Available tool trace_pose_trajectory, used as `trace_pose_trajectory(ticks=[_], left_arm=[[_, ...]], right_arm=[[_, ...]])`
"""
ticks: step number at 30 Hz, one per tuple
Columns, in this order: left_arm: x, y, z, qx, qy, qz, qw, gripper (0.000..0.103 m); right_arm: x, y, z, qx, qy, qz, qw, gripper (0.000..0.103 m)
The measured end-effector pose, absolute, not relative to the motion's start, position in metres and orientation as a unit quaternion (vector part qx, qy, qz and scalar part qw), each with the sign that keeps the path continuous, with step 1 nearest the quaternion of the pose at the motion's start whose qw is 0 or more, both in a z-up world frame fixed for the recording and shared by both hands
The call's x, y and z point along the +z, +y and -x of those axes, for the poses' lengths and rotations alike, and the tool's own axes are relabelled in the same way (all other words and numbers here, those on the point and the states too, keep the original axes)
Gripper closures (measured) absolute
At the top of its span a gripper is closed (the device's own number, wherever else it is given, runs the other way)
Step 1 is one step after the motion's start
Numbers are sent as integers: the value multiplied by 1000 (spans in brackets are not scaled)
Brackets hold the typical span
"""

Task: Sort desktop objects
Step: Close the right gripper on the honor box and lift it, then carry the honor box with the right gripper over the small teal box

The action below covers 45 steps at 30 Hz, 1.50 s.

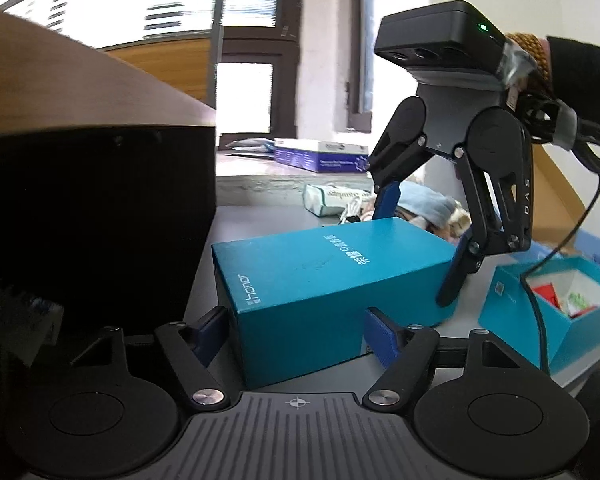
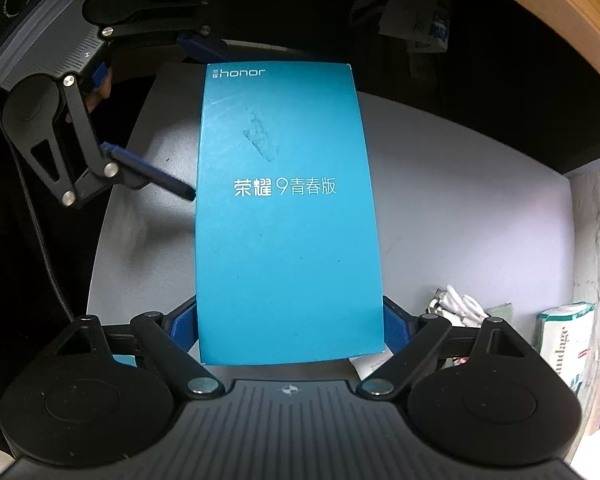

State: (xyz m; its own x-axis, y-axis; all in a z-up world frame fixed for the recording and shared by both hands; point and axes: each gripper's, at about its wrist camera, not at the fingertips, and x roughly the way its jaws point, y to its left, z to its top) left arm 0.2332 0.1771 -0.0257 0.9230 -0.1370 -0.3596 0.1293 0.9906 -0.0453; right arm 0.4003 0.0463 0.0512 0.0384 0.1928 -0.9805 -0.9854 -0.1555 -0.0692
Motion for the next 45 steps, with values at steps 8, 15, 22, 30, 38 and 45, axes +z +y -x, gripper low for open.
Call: trace_pose_trajectory(ticks=[8, 15, 22, 30, 38, 45], left_arm=[[-22, 164, -217, -35, 160, 41, 986, 27], [-6, 161, -199, -14, 135, 55, 989, 27], [10, 157, -182, -13, 119, 74, 990, 27], [34, 146, -166, -37, 107, 65, 991, 27], [45, 121, -152, -62, 93, 55, 992, 27], [54, 100, -126, -92, 93, 36, 991, 26]], right_arm=[[75, 44, -392, 571, 382, 522, 505, 12], [107, 41, -382, 574, 374, 532, 497, 12], [133, 26, -367, 577, 371, 531, 499, 12], [149, 42, -358, 573, 376, 522, 507, 12], [168, 10, -339, 555, 383, 511, 534, 12], [173, -15, -311, 543, 381, 499, 558, 12]])
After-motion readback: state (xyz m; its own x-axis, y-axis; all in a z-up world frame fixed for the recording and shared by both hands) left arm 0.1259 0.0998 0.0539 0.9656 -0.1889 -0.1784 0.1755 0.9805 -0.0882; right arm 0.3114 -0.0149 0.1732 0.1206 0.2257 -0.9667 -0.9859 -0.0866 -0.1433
